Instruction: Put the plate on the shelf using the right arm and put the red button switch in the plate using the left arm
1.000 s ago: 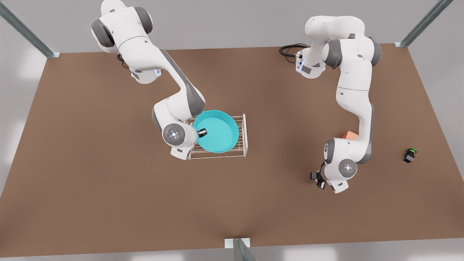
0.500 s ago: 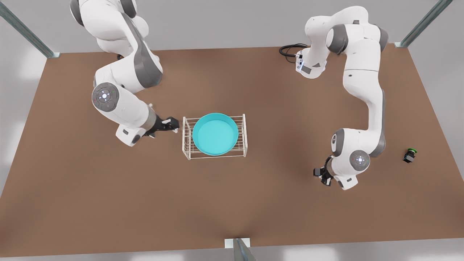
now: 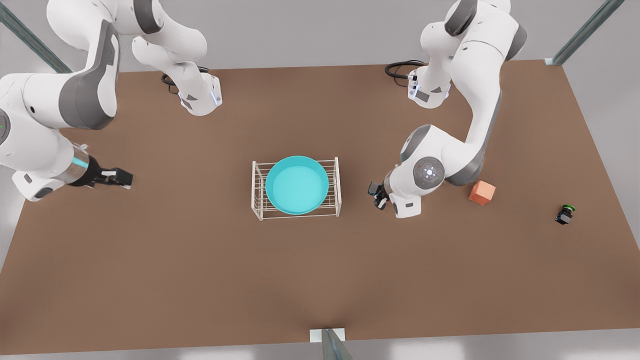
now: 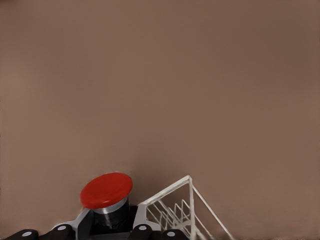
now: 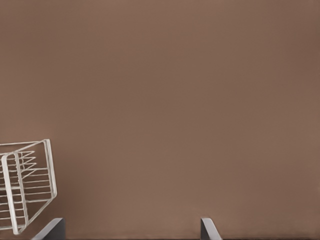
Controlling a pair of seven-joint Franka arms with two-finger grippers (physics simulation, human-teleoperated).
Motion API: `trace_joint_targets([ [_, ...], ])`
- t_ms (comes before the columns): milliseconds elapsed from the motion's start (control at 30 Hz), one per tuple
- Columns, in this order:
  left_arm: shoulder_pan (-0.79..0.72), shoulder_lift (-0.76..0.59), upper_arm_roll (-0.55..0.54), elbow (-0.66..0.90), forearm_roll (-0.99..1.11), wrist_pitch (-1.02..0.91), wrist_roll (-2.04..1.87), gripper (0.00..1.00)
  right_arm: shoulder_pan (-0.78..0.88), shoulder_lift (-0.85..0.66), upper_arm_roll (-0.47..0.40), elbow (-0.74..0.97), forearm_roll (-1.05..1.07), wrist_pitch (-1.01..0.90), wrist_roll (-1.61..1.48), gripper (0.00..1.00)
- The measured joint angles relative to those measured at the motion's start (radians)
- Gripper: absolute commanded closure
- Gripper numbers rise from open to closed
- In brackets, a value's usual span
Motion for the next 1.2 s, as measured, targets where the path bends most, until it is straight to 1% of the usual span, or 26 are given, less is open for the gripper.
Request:
trace_joint_targets([
  [67, -0.039, 0.009, -0.028, 0.032, 0.0, -0.015, -0.039, 0.55, -0.01, 0.0, -0.001, 0.002, -0.003, -0.019, -0.008, 0.0],
  [200, -0.143, 0.076, -0.037, 0.145, 0.001, -0.002, -0.119, 0.54, -0.016, 0.0, 0.002, 0.003, -0.006, -0.042, -0.021, 0.0],
  [433, -0.259, 0.152, -0.034, 0.169, 0.003, 0.168, -0.258, 0.54, -0.015, 0.0, 0.008, 0.003, -0.007, -0.06, -0.037, 0.0],
  [533, -0.319, 0.184, -0.018, 0.173, 0.009, 0.238, -0.309, 0.52, -0.009, 0.001, 0.037, 0.003, -0.008, -0.063, -0.042, 0.0],
  [567, -0.332, 0.19, -0.013, 0.175, 0.01, 0.258, -0.325, 0.5, -0.004, 0.001, 0.043, 0.003, -0.009, -0.063, -0.043, 0.0],
  [600, -0.342, 0.196, -0.01, 0.183, 0.012, 0.275, -0.34, 0.33, -0.003, 0.001, 0.046, 0.003, -0.009, -0.064, -0.044, 0.0],
  [633, -0.348, 0.201, -0.008, 0.189, 0.016, 0.29, -0.355, 0.05, -0.003, 0.001, 0.047, 0.003, -0.009, -0.064, -0.045, 0.0],
  [667, -0.351, 0.203, -0.007, 0.191, 0.022, 0.302, -0.369, 0.0, -0.005, 0.001, 0.047, 0.003, -0.009, -0.064, -0.046, 0.0],
  [767, -0.351, 0.198, -0.006, 0.192, 0.04, 0.307, -0.405, 0.0, -0.005, 0.001, 0.05, 0.003, -0.01, -0.065, -0.046, 0.0],
  [800, -0.324, 0.181, -0.005, 0.186, 0.059, 0.277, -0.412, 0.0, -0.004, 0.002, 0.05, 0.003, -0.01, -0.065, -0.045, 0.0],
  [833, -0.261, 0.15, -0.008, 0.178, 0.073, 0.227, -0.41, 0.0, -0.004, 0.002, 0.051, 0.003, -0.01, -0.065, -0.043, 0.0],
  [967, 0.171, 0.038, -0.008, 0.171, 0.148, -0.011, -0.273, 0.0, -0.003, 0.003, 0.052, 0.003, -0.01, -0.065, -0.036, 0.0],
  [1000, 0.223, 0.02, -0.006, 0.17, 0.175, -0.054, -0.223, 0.0, -0.003, 0.004, 0.053, 0.003, -0.01, -0.065, -0.034, 0.0],
  [1033, 0.262, -0.016, -0.006, 0.124, 0.195, -0.088, -0.17, 0.0, -0.002, 0.004, 0.053, 0.003, -0.01, -0.065, -0.033, 0.0],
  [1067, 0.307, -0.09, -0.007, -0.003, 0.205, -0.095, -0.115, 0.0, 0.004, 0.004, 0.052, 0.003, -0.01, -0.065, -0.031, 0.0],
  [1100, 0.34, -0.137, -0.007, -0.085, 0.208, -0.095, -0.057, 0.0, 0.008, 0.004, 0.051, 0.003, -0.01, -0.064, -0.029, 0.0],
  [1200, 0.388, -0.164, -0.004, -0.147, 0.213, -0.098, 0.133, 0.0, 0.011, 0.005, 0.05, 0.003, -0.01, -0.064, -0.025, 0.0],
])
